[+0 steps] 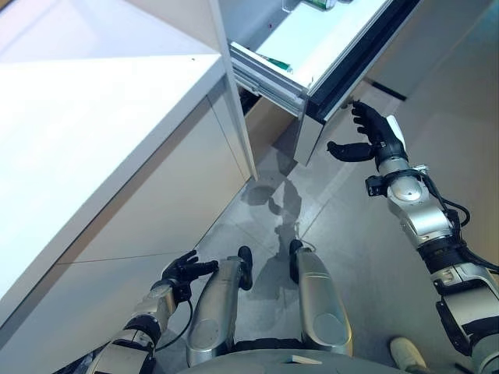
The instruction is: Put drinks into fridge and close the fridge
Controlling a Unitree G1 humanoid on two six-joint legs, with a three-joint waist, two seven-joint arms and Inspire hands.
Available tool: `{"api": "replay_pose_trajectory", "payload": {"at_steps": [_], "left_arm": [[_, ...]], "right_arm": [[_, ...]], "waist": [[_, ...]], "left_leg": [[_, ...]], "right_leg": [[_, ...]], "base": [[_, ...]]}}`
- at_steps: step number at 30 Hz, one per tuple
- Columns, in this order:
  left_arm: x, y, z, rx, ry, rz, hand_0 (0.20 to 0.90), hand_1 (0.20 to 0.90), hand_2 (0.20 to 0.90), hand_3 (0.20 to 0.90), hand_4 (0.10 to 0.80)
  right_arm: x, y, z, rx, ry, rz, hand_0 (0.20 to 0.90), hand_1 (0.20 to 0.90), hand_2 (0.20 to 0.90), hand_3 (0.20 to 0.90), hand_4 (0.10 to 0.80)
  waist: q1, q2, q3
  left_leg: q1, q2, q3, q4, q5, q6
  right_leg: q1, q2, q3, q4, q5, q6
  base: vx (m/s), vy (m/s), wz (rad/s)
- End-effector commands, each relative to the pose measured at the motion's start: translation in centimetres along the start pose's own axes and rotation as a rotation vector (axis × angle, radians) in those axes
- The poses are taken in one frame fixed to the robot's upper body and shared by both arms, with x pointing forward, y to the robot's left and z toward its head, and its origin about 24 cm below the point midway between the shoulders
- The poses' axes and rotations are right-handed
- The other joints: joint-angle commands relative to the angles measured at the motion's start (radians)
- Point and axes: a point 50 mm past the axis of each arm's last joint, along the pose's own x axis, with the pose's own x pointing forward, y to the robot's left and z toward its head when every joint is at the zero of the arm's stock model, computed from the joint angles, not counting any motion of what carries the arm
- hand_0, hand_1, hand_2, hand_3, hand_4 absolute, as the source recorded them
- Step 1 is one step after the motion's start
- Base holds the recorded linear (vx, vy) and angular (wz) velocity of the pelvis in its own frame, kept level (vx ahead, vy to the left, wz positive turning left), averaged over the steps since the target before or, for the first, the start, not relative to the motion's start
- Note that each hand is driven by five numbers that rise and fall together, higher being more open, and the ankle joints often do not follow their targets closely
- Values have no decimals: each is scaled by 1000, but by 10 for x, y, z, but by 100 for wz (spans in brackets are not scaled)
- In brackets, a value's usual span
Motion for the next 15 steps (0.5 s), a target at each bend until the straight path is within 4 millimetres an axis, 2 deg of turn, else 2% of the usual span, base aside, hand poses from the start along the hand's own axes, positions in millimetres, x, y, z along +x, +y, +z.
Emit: {"api": "replay_pose_trajectory", "payload": {"at_steps": [1,7,11,15], "left_arm": [[-6,20,-15,93,44,43,900,900,900,900,800],[-6,24,-15,115,56,52,900,900,900,900,800],[-7,25,-15,155,48,19,900,900,900,900,800],[-9,27,-18,152,39,11,900,900,900,900,800]], "right_arm": [[22,28,165,145,-605,132,900,900,900,900,800],[32,45,181,194,-589,163,900,900,900,900,800],[38,43,187,205,-584,122,900,900,900,900,800],[39,37,182,217,-575,47,900,900,900,900,800]], "waist": [[119,-52,-137],[187,-71,-168],[222,-79,-175],[237,-90,-187]], "left_leg": [[61,-32,23,-45,-60,44],[118,-40,-15,-148,-14,34],[131,-44,-32,-171,-4,31],[152,-44,-38,-199,2,31]], "right_leg": [[137,8,-38,-122,8,-33],[223,7,-80,-249,44,-19],[253,9,-107,-288,54,-18],[278,8,-122,-316,61,-12]], "base": [[105,29,26],[43,49,28],[-17,38,34],[-37,29,12]]}}
